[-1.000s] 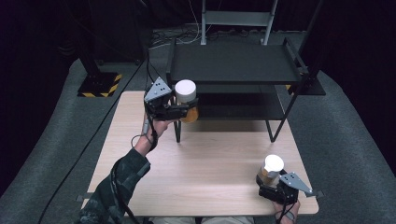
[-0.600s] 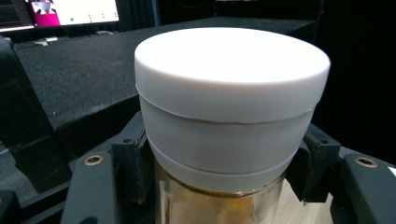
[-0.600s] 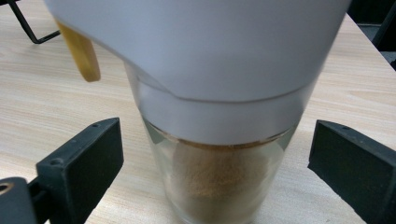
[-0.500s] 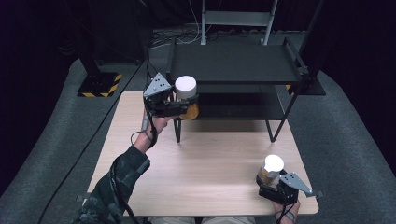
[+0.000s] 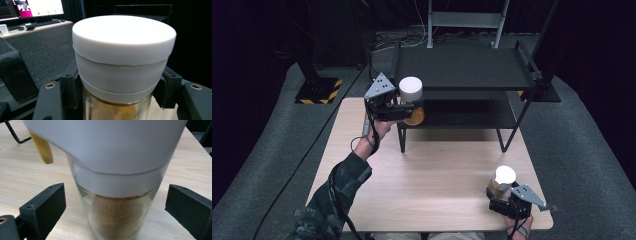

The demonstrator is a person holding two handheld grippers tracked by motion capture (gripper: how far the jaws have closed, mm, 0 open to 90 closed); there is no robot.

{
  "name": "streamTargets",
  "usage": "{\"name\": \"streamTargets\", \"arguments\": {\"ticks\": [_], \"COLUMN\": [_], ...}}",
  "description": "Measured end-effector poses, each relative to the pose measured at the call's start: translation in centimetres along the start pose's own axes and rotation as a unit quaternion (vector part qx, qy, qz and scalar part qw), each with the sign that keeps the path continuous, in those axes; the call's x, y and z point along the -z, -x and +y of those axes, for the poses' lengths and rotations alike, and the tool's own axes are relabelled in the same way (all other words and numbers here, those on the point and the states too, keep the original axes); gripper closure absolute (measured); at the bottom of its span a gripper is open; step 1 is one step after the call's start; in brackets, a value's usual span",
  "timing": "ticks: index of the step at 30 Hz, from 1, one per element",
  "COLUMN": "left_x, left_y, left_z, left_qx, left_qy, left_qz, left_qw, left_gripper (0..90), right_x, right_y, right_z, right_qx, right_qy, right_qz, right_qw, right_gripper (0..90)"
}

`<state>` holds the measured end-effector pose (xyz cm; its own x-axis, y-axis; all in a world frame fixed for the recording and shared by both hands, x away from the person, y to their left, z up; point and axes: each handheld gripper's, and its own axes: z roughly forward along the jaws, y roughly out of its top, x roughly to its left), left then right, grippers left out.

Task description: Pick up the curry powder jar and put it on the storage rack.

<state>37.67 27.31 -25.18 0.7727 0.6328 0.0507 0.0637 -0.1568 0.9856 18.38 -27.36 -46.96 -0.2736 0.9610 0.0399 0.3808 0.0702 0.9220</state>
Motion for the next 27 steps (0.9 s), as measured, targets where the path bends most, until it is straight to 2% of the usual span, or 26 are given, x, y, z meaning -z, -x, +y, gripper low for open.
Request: {"name": "streamTargets", "arguments": {"ticks": [27], "left_x": [0.0], "left_y": [-0.4], "left_z": [2.2], "left_qx": [-0.006], "left_qy": [0.004], "left_qz": [-0.011], "left_qw": [0.9999], "left_gripper": [34.9], "right_x": [0.0], "right_y": [0.1], "right_z": [0.0], "right_qx": [-0.001], "right_qy": [0.000], "right_qz": [0.001], "right_qw": [1.0000], "right_gripper": [2.0]}}
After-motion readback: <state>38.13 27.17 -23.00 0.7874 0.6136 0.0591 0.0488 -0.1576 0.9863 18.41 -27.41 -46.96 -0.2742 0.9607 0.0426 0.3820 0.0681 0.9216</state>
